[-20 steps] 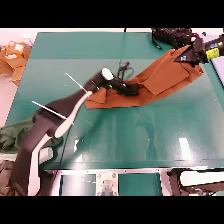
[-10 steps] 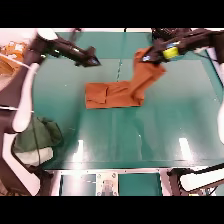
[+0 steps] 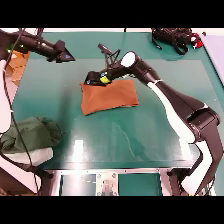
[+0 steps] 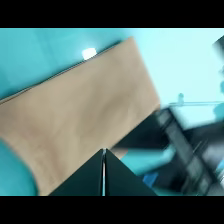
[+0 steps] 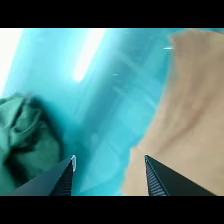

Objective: Fold the shirts.

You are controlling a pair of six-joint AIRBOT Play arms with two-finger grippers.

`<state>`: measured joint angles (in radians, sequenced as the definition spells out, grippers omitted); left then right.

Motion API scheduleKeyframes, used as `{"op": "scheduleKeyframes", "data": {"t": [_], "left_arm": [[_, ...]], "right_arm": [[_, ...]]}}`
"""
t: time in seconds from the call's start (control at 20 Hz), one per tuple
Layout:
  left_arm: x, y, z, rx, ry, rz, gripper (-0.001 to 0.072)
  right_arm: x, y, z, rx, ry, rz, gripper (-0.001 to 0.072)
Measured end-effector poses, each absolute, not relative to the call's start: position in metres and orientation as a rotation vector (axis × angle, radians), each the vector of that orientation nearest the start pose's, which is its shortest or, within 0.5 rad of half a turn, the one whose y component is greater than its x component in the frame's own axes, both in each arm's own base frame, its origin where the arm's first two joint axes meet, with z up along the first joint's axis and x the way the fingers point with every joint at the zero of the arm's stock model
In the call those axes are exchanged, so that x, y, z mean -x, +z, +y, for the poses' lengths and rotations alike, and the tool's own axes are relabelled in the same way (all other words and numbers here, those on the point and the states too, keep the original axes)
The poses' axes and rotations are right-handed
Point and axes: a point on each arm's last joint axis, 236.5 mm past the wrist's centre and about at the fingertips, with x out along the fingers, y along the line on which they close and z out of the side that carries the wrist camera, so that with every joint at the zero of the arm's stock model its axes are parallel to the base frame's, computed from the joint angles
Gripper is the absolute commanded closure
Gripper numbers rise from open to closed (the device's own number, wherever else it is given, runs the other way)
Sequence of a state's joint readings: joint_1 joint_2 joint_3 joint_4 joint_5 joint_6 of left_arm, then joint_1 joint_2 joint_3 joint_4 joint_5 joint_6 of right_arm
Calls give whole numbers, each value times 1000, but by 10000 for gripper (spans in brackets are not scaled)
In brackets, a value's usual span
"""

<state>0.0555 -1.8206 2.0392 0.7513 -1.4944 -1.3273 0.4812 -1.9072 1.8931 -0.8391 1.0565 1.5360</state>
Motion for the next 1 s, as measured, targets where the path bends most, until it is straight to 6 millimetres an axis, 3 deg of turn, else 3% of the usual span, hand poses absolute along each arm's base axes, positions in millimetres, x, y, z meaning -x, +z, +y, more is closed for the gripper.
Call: {"op": "scheduleKeyframes", "data": {"t": [0.15, 0.25, 0.35, 0.5, 0.65, 0.75, 0.85, 0.9, 0.95, 1.0], "left_arm": [[-503, 126, -142, 384, -752, 1088, 678], [-503, 124, -138, 379, -745, 1091, 678], [-503, 123, -138, 378, -745, 1093, 678], [-502, 122, -136, 373, -742, 1096, 678], [-504, 118, -132, 355, -720, 1102, 678], [-505, 114, -127, 336, -698, 1108, 678], [-506, 108, -120, 311, -669, 1118, 679], [-507, 104, -116, 292, -650, 1124, 678], [-508, 100, -109, 269, -625, 1133, 678], [-509, 95, -103, 246, -598, 1140, 678]], "right_arm": [[-482, 46, 316, -401, 679, 1199, 221], [-499, 40, 251, -418, 568, 1236, 185], [-504, 25, 191, -462, 461, 1290, 164], [-493, -16, 131, -553, 347, 1386, 164], [-480, -53, 126, -659, 354, 1437, 164], [-476, -73, 142, -719, 387, 1453, 164], [-472, -83, 169, -779, 449, 1463, 164], [-474, -84, 183, -807, 477, 1449, 233], [-476, -86, 194, -822, 500, 1439, 588], [-478, -88, 201, -817, 515, 1429, 694]]}}
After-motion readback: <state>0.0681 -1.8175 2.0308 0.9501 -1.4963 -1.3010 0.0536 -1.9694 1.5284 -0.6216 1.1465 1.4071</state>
